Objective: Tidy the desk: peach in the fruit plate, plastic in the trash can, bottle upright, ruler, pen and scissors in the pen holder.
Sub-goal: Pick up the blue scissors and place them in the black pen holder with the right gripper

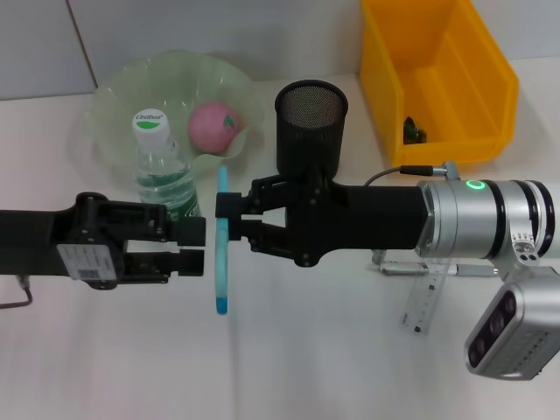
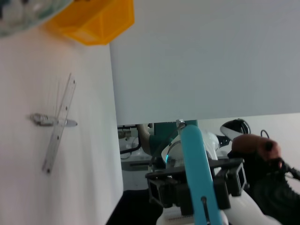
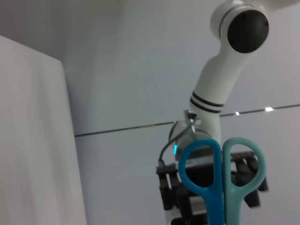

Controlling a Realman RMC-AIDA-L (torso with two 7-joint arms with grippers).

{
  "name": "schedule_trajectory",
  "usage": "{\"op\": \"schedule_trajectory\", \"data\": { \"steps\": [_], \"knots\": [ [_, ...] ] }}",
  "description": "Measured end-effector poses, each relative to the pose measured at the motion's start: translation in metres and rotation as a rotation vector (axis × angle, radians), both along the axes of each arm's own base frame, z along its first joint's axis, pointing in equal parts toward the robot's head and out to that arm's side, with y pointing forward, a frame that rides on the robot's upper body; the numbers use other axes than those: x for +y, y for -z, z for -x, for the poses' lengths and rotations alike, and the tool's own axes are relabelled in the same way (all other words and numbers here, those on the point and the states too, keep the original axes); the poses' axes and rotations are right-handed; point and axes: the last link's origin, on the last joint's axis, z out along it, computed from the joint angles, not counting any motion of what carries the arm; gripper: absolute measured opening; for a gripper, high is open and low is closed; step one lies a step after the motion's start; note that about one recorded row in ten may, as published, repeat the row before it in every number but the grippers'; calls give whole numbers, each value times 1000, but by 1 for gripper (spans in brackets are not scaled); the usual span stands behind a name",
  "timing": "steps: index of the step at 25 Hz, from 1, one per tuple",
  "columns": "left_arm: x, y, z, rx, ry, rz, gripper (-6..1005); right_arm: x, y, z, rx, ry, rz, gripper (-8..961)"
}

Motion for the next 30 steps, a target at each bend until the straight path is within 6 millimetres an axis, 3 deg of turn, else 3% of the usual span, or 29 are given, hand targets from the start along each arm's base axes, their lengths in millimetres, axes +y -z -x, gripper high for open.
{"op": "schedule_trajectory", "data": {
  "steps": [12,21,25,30],
  "knots": [
    [-5,-12,18,17,306,-293,525,-2,-13,-11,116,145,11,251],
    [-14,6,30,21,544,-670,528,-3,-37,-22,339,358,78,259],
    [-26,15,31,23,689,-913,525,7,-48,-25,497,535,166,262],
    [-33,30,35,5,797,-1058,522,22,-53,-30,607,712,267,266]
  ]
}}
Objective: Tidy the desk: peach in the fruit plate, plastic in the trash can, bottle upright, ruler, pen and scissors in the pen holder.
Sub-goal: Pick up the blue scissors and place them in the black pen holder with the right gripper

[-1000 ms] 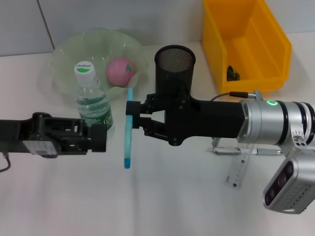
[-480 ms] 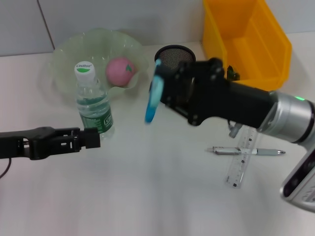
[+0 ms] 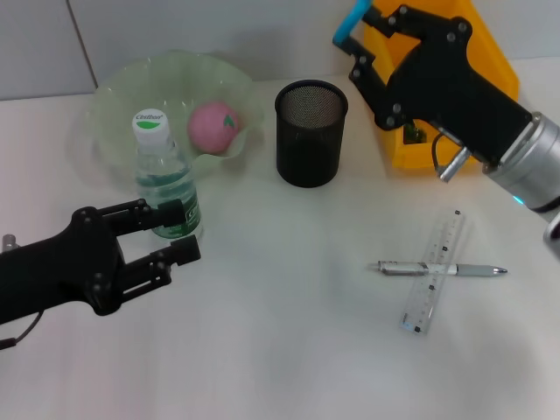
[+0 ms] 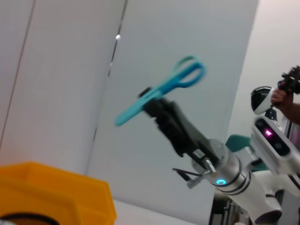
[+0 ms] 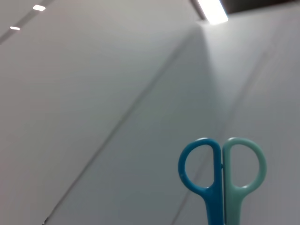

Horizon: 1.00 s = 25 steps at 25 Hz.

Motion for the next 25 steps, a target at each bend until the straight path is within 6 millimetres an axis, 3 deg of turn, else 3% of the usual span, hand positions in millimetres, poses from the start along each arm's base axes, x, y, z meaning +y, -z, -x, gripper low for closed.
{"op": "schedule_trajectory", "data": {
  "steps": [9,15,22,25],
  "knots": [
    [-4,23,1,30,104,-116,516,32,1,-5,79,217,185,274],
    [-1,36,7,96,73,-108,517,55,0,-6,97,351,251,279],
    [4,40,10,116,-9,-37,543,64,4,-8,102,416,283,285],
    [1,41,11,124,19,-57,674,67,8,-8,84,443,296,288]
  ]
}}
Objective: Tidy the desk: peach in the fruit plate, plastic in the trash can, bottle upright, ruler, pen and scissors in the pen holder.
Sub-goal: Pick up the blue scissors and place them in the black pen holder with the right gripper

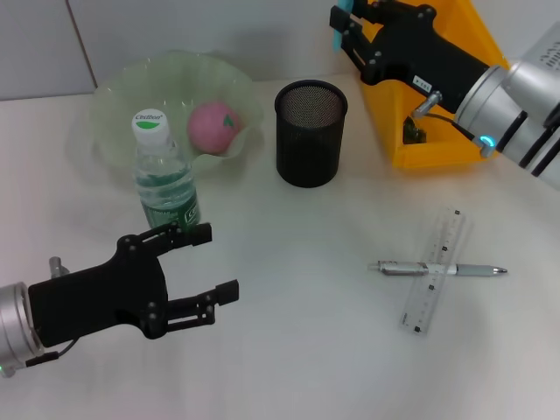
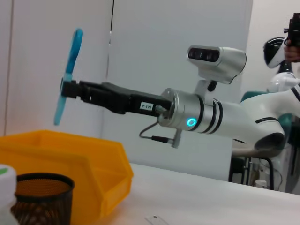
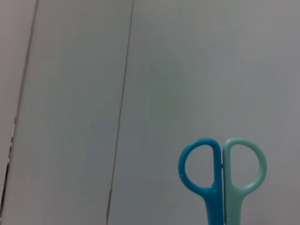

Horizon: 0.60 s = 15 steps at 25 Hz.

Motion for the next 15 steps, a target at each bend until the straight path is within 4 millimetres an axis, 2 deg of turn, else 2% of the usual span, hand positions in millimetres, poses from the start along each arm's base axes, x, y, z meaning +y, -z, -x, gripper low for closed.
{"op": "schedule_trajectory", "data": {
  "steps": [7,15],
  "knots": [
    [0,0,2,6,-9,-13,840,4,10,-2,-31,52,58,294],
    [1,0,2,11,-5,-13,840,9,24,-3,-79,105,108,301]
  ]
}}
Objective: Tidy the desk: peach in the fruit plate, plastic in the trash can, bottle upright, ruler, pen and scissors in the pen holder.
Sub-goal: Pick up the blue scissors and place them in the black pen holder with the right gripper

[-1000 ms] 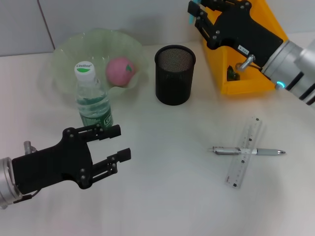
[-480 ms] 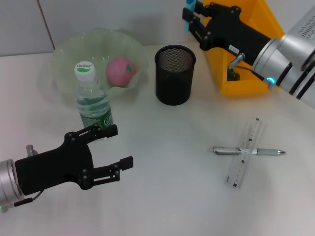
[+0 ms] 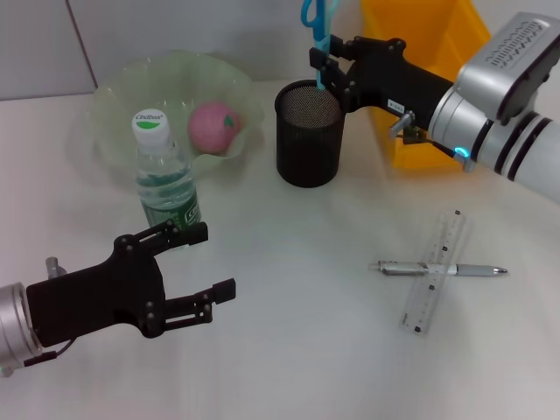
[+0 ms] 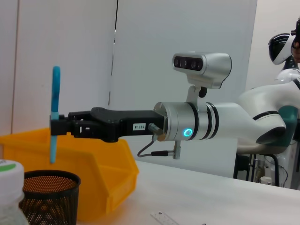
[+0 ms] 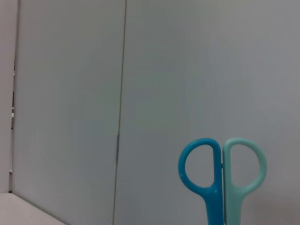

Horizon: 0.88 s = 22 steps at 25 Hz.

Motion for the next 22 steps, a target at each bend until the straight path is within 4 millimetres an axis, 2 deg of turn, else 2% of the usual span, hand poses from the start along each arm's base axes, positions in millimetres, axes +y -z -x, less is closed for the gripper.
{"op": "schedule_trajectory", "data": {
  "steps": [10,22],
  "knots": [
    [-2,2,2,11,-3,3,840,2,12,-2,-43,43,37,309],
    [-5,3,5,14,-10,2,840,0,16,-6,-41,65,50,319]
  ]
}}
